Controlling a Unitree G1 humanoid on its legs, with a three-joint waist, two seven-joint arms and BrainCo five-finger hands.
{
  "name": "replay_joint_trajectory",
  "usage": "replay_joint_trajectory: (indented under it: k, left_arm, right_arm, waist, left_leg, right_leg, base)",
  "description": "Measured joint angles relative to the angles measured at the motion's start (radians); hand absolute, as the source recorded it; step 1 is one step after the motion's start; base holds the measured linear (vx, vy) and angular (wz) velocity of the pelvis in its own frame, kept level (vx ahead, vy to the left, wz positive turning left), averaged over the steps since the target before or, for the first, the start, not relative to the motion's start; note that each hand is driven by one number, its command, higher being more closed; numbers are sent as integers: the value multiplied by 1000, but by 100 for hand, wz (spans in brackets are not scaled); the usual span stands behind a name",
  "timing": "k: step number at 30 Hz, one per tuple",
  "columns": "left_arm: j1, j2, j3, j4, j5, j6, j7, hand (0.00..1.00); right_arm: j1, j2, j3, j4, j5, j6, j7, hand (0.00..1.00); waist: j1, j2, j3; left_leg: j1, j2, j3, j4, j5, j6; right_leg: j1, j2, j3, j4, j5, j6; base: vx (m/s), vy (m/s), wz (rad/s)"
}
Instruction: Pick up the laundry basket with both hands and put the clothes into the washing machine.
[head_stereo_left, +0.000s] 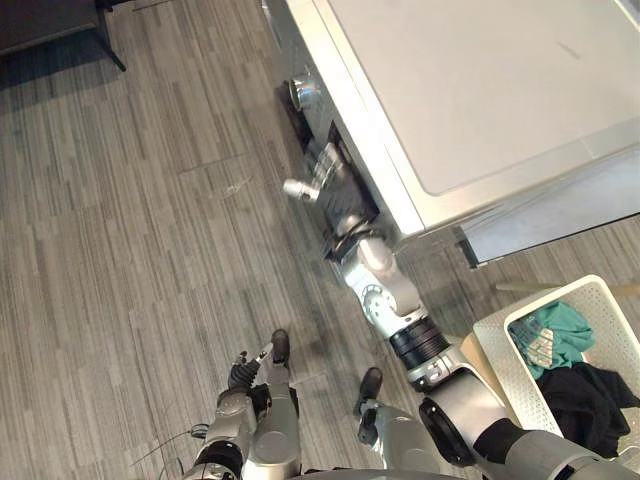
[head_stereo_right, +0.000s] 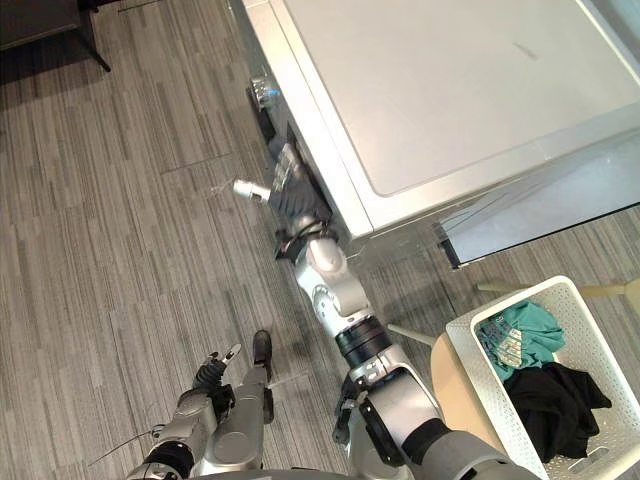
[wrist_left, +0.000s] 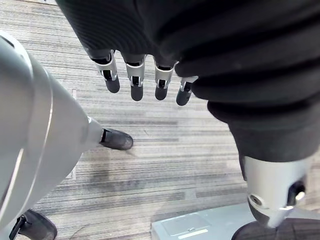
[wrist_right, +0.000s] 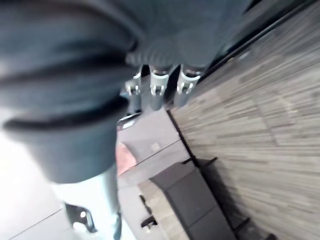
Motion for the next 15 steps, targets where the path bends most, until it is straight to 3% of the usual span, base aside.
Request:
replay_joint_trajectory:
  k: [5,11,15]
  left_arm:
    - [-10,-1,-2,0,-18,1,9,0]
    - [-18,-2,-21,-23,-52,-5,26,0]
    - [-32,-7,-66,-43,-92,-24,35,0]
  right_arm:
    - [0,1,4,3,-30,1,-15,0]
    - [-2,1,-4,129,-40,12,-16,0]
    - [-27,-3,-92,209,-88,30,-37,0]
  waist:
    - [11,2,13]
    - [24,8,37]
    - [25,28,69]
  left_leg:
    - [-12,0,5,-1,5,-2]
    - [-41,0,6,-1,10,-2]
    - [-72,-9,-21,-1,23,2]
  right_leg:
    - [-21,-1,11,9,0,0]
    - [-56,-2,16,18,-1,1]
    - [-88,-15,-7,57,-19,5]
  base:
    - [-3,5,-4]
    - [-9,5,-2]
    - [-23,12,18]
